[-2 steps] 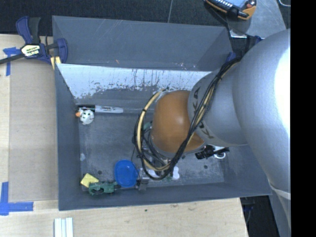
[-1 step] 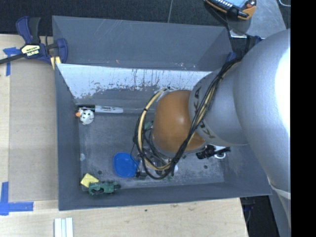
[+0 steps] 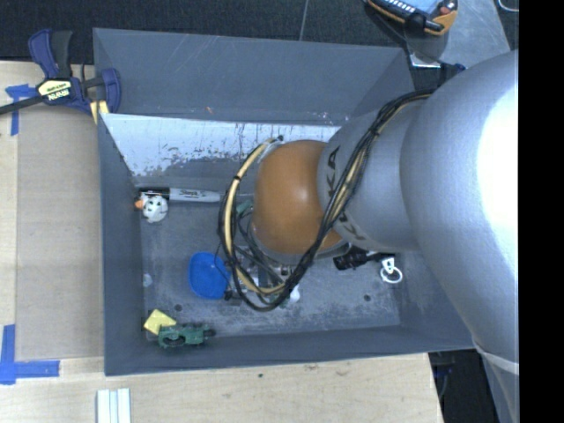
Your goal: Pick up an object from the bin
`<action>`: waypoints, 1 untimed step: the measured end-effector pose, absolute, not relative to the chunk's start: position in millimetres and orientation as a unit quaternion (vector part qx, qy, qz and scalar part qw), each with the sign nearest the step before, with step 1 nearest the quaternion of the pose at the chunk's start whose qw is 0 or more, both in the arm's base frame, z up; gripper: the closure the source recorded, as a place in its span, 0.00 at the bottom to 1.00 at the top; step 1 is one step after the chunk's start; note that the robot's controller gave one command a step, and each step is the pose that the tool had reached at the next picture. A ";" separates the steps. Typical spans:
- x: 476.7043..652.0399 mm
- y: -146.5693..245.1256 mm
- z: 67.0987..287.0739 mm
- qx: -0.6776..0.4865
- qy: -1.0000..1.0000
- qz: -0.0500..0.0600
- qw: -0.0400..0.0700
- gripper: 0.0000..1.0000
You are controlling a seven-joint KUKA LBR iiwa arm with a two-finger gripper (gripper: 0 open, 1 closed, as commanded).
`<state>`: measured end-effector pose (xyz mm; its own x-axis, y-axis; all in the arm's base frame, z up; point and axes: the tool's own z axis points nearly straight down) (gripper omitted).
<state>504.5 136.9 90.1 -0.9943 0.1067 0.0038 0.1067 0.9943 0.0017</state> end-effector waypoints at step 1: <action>524.9 112.6 70.6 0.046 -0.999 -0.002 -0.001 1.00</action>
Offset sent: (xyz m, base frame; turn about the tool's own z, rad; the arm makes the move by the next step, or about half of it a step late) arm 0.0191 -0.0238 -0.0201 -0.1988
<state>524.9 112.6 70.6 -0.9958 -0.0915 -0.0018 -0.0915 0.9958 0.0030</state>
